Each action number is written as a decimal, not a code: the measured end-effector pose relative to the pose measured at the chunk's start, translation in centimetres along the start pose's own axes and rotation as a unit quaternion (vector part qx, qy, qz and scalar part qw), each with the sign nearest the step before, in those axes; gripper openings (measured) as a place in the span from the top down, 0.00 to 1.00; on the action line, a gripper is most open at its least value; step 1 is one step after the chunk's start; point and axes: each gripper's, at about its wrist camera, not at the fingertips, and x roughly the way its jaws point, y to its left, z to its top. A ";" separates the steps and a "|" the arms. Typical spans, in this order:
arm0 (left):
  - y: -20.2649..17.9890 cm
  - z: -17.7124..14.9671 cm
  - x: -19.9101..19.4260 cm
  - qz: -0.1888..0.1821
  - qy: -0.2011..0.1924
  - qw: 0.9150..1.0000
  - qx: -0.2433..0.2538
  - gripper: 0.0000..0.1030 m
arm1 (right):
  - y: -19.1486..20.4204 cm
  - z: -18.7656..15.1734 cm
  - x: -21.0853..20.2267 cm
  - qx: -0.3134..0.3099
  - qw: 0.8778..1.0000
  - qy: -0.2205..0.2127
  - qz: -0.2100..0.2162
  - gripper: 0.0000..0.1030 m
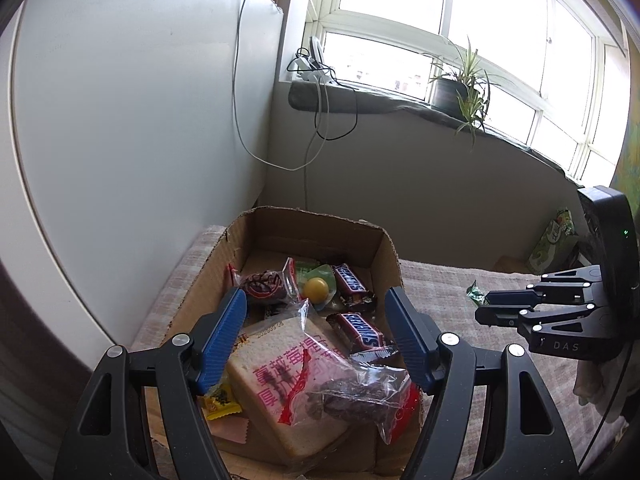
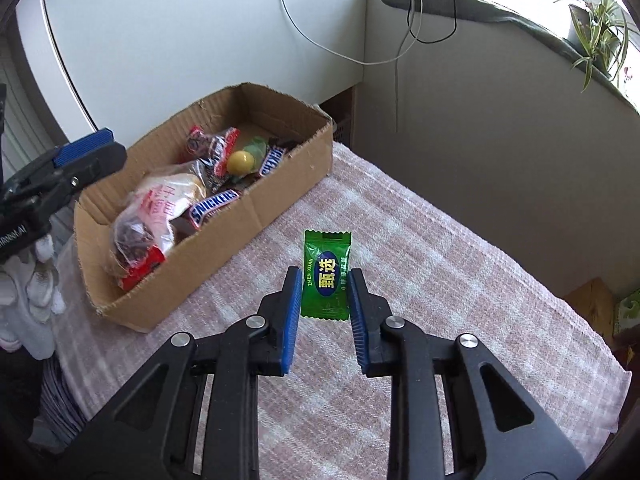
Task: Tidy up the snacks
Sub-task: 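Carry the green candy into the box and open the right tool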
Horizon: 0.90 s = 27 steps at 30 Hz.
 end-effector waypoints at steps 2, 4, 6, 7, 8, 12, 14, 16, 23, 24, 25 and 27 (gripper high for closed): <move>0.0 -0.1 -0.1 0.001 -0.001 1.000 0.004 0.31 | 0.8 1.1 -0.7 -0.007 1.000 -0.013 0.005 0.77; 0.0 -0.2 -0.1 0.001 0.000 1.000 0.007 0.31 | 2.2 2.1 -0.7 -0.014 1.000 -0.022 0.012 0.77; 0.2 -0.3 0.0 0.002 0.001 1.000 0.008 0.31 | 3.4 2.9 -0.8 -0.021 0.999 -0.028 0.018 0.77; 0.2 -0.3 0.0 0.004 0.002 1.000 0.008 0.31 | 4.0 3.3 -0.7 -0.025 0.999 -0.030 0.020 0.77; 0.3 -0.4 0.0 0.005 0.003 1.000 0.008 0.31 | 4.5 3.7 -0.6 -0.029 0.999 -0.032 0.021 0.77; 0.7 -0.4 -0.1 0.004 0.001 1.000 0.006 0.31 | 6.3 5.4 0.7 -0.039 0.998 -0.038 0.028 0.77; 0.8 -0.4 -0.3 0.005 -0.001 1.000 0.006 0.31 | 7.2 6.1 1.2 -0.043 0.998 -0.041 0.032 0.77; 1.0 -0.4 -0.4 0.005 -0.002 1.000 0.005 0.31 | 7.9 6.6 1.7 -0.048 0.997 -0.042 0.033 0.77; 1.5 -1.1 -1.6 0.012 -0.011 1.000 0.006 0.31 | 9.1 7.2 2.9 -0.050 0.997 -0.042 0.035 0.77; 1.5 -1.3 -1.8 0.014 -0.012 1.000 0.008 0.31 | 9.2 7.2 3.1 -0.051 0.997 -0.040 0.035 0.77; 1.6 -1.4 -1.9 0.015 -0.012 1.000 0.009 0.31 | 9.3 7.2 3.3 -0.051 0.997 -0.038 0.035 0.77; 1.8 -1.4 -1.9 0.015 -0.011 1.000 0.006 0.31 | 9.5 7.2 3.7 -0.050 0.998 -0.035 0.035 0.77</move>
